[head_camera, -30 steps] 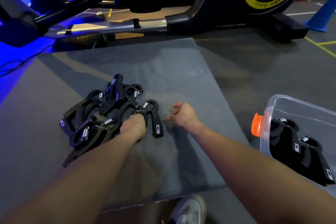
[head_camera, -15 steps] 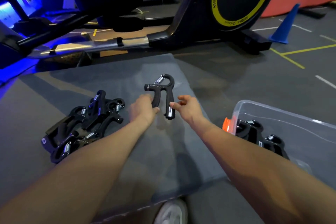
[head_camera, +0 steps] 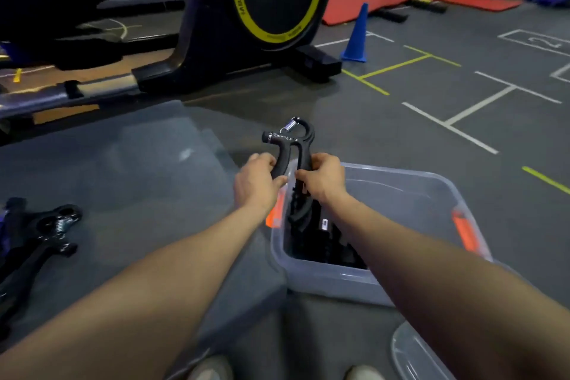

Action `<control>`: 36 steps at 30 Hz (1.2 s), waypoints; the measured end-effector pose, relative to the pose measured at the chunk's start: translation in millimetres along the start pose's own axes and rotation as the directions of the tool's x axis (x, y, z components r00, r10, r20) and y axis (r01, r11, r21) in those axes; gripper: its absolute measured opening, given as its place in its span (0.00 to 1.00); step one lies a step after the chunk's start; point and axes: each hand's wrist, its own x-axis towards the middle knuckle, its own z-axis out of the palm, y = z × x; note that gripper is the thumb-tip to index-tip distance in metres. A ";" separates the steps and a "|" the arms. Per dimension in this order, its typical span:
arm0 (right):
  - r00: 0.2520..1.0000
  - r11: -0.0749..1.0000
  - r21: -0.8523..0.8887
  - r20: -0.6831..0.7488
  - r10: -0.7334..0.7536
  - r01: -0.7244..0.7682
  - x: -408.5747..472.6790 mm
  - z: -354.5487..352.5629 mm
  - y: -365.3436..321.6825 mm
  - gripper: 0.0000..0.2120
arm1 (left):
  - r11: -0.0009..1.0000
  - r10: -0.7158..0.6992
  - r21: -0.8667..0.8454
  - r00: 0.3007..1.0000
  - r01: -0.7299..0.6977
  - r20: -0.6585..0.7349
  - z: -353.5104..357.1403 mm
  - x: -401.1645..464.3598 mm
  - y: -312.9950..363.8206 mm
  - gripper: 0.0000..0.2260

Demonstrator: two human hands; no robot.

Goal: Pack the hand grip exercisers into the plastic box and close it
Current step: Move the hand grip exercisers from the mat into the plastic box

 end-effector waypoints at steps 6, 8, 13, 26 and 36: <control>0.969 0.974 0.023 -0.095 0.227 -0.226 20.6 -55.5 68.8 0.07 | 0.992 0.115 0.021 0.966 -0.123 0.231 64.2 -9.1 35.3 0.17; 0.946 0.954 -0.013 -0.133 0.294 -0.298 24.5 -68.8 91.0 0.09 | 0.981 0.114 0.113 0.943 -0.156 0.314 79.6 -12.0 33.6 0.20; 0.891 0.882 -0.148 -0.159 0.425 -0.447 26.3 -83.4 131.0 0.06 | 0.953 0.080 0.211 0.853 -0.218 0.516 111.4 -10.8 17.5 0.27; 0.898 0.844 -0.343 0.002 0.440 -0.413 37.0 -71.0 147.8 0.15 | 0.945 0.057 0.203 0.738 -0.258 0.672 128.7 -0.1 -2.6 0.32; 0.984 0.956 -0.293 0.178 0.028 0.026 24.3 -22.1 17.0 0.25 | 0.992 0.018 0.111 0.924 -0.065 0.382 12.8 2.7 -8.9 0.22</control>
